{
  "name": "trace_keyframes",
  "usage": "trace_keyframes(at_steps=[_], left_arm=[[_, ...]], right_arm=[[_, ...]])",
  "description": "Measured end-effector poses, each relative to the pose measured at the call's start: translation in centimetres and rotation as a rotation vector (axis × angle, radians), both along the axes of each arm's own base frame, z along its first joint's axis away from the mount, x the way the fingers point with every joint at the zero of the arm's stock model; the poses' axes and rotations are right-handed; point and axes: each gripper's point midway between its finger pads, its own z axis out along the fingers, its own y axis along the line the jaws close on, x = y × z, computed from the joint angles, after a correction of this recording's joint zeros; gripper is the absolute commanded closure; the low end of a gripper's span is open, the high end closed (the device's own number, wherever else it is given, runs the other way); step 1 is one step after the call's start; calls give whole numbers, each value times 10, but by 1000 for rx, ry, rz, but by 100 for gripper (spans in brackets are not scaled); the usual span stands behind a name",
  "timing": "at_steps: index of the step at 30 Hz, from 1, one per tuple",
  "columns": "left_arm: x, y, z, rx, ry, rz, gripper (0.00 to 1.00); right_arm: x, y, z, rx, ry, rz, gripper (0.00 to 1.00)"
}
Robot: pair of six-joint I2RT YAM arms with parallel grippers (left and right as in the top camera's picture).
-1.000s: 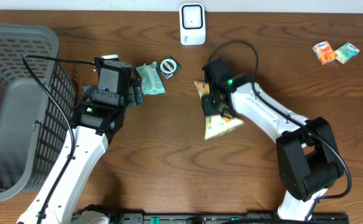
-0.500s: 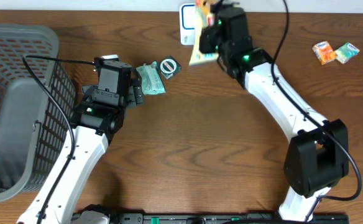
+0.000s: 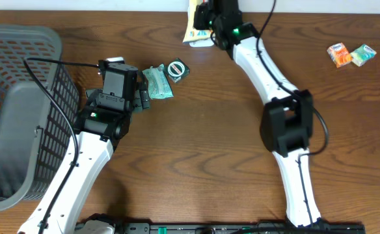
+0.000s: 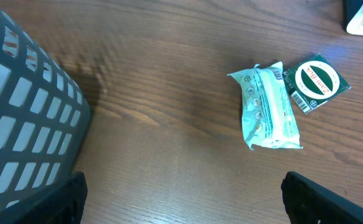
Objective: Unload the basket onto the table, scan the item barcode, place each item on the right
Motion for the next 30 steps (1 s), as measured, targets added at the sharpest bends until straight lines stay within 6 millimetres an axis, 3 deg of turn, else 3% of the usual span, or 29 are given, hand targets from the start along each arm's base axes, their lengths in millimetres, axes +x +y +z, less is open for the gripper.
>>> trace_keyframes(at_steps=[3, 6, 12, 17, 22, 25, 30], left_arm=[[0, 0, 0, 0, 0, 0, 2], [0, 0, 0, 0, 0, 0, 2], [0, 0, 0, 0, -1, 0, 2], [0, 0, 0, 0, 0, 0, 2], [0, 0, 0, 0, 0, 0, 2], [0, 0, 0, 0, 0, 0, 2], [0, 0, 0, 0, 0, 0, 2]], right_arm=[[6, 1, -20, -17, 28, 0, 99], [6, 0, -22, -30, 30, 2, 99], [9, -6, -2, -53, 8, 5, 99], [12, -34, 26, -83, 9, -30, 99], [10, -99, 46, -203, 44, -111, 99], [3, -155, 38, -342, 113, -194, 99], [-24, -267, 9, -625, 300, -354, 99]])
